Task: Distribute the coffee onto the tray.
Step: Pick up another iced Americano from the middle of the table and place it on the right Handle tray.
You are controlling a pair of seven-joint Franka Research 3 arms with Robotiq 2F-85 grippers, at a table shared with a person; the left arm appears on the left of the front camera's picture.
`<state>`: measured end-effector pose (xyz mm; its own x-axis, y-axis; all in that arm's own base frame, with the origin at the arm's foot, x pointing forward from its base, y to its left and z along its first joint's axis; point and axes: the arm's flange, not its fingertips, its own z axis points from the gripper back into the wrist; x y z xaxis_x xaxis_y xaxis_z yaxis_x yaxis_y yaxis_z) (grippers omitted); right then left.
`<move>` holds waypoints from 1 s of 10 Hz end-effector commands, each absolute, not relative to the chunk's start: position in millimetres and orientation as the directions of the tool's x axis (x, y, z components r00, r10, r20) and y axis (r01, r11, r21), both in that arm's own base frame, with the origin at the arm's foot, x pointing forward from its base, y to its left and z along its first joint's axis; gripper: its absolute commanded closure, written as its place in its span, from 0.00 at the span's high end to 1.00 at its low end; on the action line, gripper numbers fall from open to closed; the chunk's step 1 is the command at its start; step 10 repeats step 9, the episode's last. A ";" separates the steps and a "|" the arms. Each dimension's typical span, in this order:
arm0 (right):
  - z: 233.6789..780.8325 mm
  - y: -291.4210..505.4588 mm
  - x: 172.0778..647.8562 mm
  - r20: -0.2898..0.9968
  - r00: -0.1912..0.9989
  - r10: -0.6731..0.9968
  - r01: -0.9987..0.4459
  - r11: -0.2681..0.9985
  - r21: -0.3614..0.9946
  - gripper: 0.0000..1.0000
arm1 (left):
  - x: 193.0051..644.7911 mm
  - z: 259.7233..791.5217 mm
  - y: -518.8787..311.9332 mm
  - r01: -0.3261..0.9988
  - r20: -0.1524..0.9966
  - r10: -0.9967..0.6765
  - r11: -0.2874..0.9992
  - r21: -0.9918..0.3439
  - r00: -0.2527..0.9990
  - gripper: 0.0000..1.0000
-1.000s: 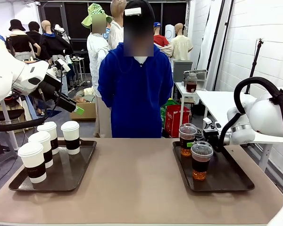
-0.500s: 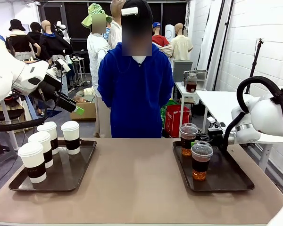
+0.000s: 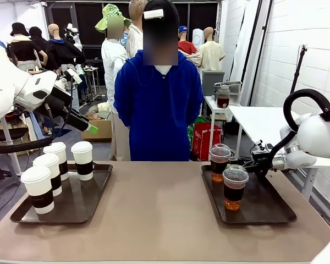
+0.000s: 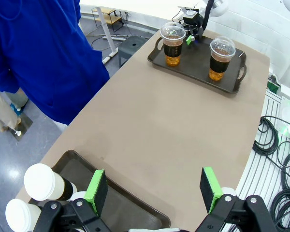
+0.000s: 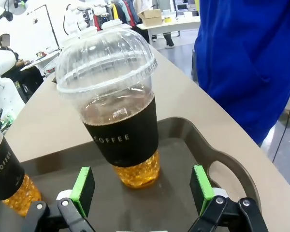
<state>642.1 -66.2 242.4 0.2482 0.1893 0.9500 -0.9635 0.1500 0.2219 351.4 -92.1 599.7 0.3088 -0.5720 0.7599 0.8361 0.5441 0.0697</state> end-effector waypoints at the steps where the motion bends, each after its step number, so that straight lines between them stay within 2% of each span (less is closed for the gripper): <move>1: 246.8 -67.3 628.3 0.938 0.276 0.211 -0.954 0.175 0.241 1.00 | 351.5 598.8 -90.5 0.840 0.762 -0.569 0.539 0.062 0.309 1.00; 10: 242.9 -70.8 639.1 0.949 0.253 0.190 -0.962 0.157 0.225 1.00 | 351.5 598.8 -90.5 0.840 0.762 -0.569 0.539 0.062 0.309 1.00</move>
